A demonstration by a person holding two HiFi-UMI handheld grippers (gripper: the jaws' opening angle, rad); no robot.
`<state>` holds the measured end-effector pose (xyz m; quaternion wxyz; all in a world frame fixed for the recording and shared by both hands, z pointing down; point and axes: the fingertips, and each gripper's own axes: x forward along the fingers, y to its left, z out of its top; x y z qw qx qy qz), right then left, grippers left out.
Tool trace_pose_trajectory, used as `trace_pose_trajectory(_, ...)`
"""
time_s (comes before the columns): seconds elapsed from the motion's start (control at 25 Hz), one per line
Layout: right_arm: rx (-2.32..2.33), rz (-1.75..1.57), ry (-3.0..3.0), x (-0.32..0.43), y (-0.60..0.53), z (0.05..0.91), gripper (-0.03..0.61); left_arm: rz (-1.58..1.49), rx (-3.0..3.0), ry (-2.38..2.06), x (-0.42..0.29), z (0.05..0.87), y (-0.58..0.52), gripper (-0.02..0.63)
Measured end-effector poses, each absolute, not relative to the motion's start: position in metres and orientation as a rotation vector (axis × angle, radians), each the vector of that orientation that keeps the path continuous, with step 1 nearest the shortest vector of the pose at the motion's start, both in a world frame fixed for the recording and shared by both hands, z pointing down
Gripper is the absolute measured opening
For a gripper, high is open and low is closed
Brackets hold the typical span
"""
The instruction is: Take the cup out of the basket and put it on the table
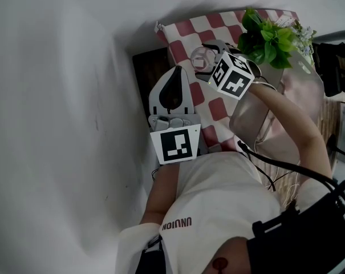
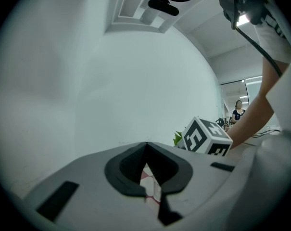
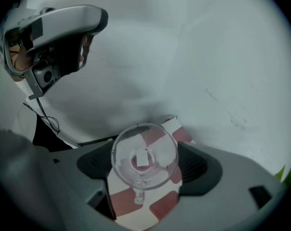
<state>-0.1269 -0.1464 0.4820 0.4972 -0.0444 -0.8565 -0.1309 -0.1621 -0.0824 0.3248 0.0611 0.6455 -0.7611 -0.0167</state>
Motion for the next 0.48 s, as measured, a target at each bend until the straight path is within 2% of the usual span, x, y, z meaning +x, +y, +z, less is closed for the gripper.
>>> trace_pose_trajectory(0.48, -0.118, -0.278, -2.038, -0.124, -0.147, 0.503, 0.408, -0.038, 1.941, -2.300, -0.164, 0.330, -0.084, 0.009)
